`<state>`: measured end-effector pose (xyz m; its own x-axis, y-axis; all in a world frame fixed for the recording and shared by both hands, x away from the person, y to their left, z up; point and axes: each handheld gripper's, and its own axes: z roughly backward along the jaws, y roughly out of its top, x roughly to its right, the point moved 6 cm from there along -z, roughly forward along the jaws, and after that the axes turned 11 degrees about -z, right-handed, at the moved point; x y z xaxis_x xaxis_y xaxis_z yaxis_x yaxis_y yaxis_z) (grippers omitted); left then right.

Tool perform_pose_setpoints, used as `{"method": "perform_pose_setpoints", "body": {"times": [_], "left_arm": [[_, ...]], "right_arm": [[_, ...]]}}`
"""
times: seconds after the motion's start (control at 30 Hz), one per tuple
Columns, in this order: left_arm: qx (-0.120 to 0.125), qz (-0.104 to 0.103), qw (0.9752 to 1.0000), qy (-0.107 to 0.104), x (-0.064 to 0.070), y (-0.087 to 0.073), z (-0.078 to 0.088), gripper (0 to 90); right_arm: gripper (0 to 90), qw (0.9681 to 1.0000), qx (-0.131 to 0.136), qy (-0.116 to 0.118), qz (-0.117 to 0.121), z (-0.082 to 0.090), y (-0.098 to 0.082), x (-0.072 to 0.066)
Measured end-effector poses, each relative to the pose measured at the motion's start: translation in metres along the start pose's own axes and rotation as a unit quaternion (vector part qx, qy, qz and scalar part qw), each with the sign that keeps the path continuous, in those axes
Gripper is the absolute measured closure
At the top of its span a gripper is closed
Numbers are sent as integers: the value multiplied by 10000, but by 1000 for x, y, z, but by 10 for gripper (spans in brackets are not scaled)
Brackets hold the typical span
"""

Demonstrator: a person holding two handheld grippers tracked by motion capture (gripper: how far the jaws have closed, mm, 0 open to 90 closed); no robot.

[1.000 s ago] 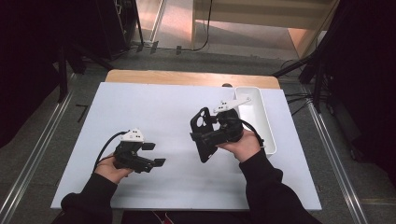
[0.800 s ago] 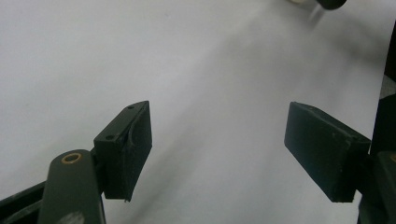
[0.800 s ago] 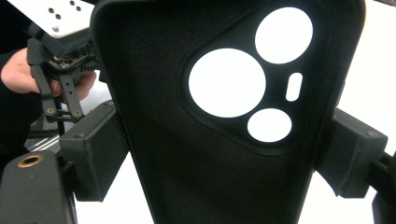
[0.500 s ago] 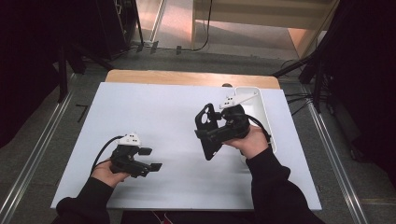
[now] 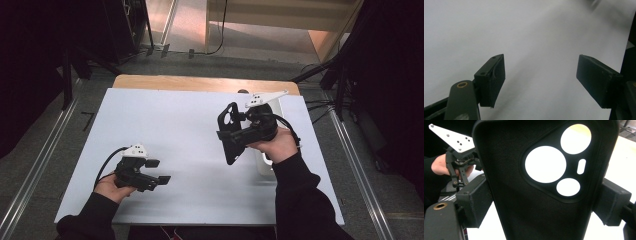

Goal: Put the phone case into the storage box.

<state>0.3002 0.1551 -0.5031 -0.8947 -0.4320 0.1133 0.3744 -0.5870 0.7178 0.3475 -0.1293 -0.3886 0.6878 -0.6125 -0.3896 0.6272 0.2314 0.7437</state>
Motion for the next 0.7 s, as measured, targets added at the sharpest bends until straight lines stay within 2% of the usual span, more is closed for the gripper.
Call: {"method": "perform_pose_setpoints", "body": {"times": [0.23,0.5,0.7], "left_arm": [[37,37,10000,42,-2,-1,3,231],[83,72,9999,-7,-2,1,4,231],[103,92,9999,37,-4,1,6,231]], "right_arm": [[120,9999,39,-141,-49,7,3,4],[120,9991,210,-334,-177,17,6,14],[120,9975,357,-554,-256,28,8,21]]}}
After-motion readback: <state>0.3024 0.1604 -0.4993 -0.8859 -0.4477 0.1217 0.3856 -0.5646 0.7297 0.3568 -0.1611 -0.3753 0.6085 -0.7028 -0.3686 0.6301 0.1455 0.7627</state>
